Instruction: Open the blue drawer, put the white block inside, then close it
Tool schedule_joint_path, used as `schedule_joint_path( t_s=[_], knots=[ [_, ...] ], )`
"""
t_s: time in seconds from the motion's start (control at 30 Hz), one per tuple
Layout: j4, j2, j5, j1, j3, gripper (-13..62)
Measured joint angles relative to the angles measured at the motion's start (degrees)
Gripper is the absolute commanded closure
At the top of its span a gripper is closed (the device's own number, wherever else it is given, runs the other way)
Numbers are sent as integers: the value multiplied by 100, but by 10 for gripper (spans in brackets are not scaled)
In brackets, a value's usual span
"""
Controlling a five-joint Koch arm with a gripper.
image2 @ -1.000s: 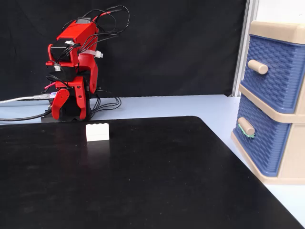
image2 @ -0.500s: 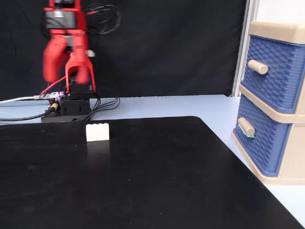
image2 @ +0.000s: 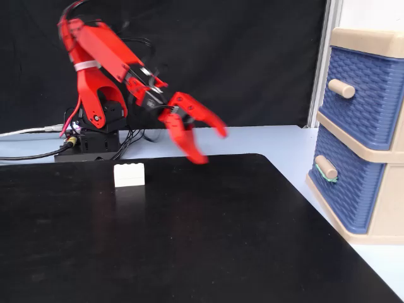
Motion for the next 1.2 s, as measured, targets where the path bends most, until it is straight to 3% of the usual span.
schedule_joint_path(
  t_s=[0.1, 0.27, 0.47, 1.07, 1.13, 1.2],
  knots=[
    [-1301, -1371, 633, 0, -501, 168],
    [-2013, -3331, 1230, -9, -2716, 167],
    [-2021, -4685, 1292, 0, -4491, 168],
    [-1310, -5247, 1301, -352, -5880, 216],
    [-1169, -5405, 1310, -360, -6029, 271],
    [-888, -5572, 1292, -352, -6214, 388]
  ],
)
